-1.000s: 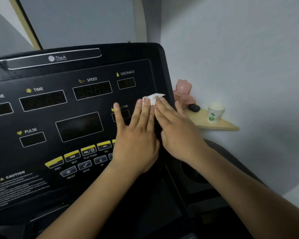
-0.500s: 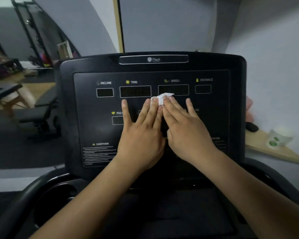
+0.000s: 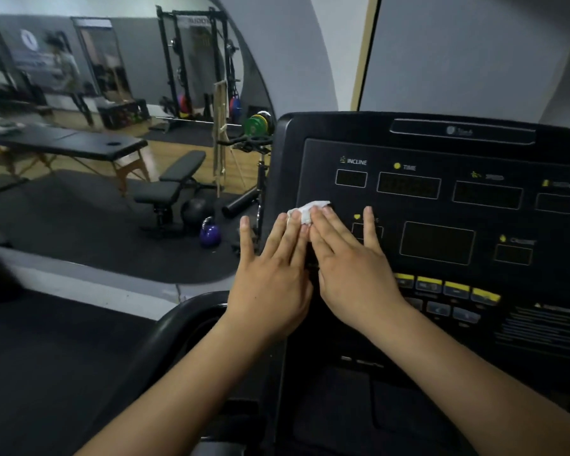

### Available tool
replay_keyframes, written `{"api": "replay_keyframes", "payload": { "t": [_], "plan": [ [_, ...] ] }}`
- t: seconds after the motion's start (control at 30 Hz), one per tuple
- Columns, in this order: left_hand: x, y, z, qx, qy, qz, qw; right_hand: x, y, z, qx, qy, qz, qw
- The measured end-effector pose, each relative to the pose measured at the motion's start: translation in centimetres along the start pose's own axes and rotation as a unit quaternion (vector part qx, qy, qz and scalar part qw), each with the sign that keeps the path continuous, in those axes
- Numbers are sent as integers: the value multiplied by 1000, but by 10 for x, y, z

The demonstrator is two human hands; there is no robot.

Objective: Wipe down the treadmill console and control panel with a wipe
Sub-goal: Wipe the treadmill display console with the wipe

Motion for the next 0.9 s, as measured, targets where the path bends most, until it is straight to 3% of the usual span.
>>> {"api": "replay_keyframes", "payload": {
  "t": [0.23,0.47,0.63,0.77,0.9],
  "plan": [
    [-7,-5,24,25,-41,-43,998,5,8,25,4,-36,30,999],
    [20,18,85,-47,-140,-41,988,14,43,34,-11,-42,-16,999],
    [-18,-46,68,-93,-175,-31,980,-31,-19,41,37,-7,-15,999],
    [-56,-104,34,-136,-139,0,981,-64,-82,49,73,9,33,997],
    [-57,-102,31,-151,-93,-10,984,-57,-80,47,52,5,28,998]
  ]
}}
Point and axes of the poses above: each hand's wrist, its own y-axis towards the middle knuckle, its own x-axis out of the back of the hand, z = x × y, the point moved 1 cm from there along y, towards the middle knuckle, and after that the axes turned 14 degrees about -x, right-handed, at the moved point
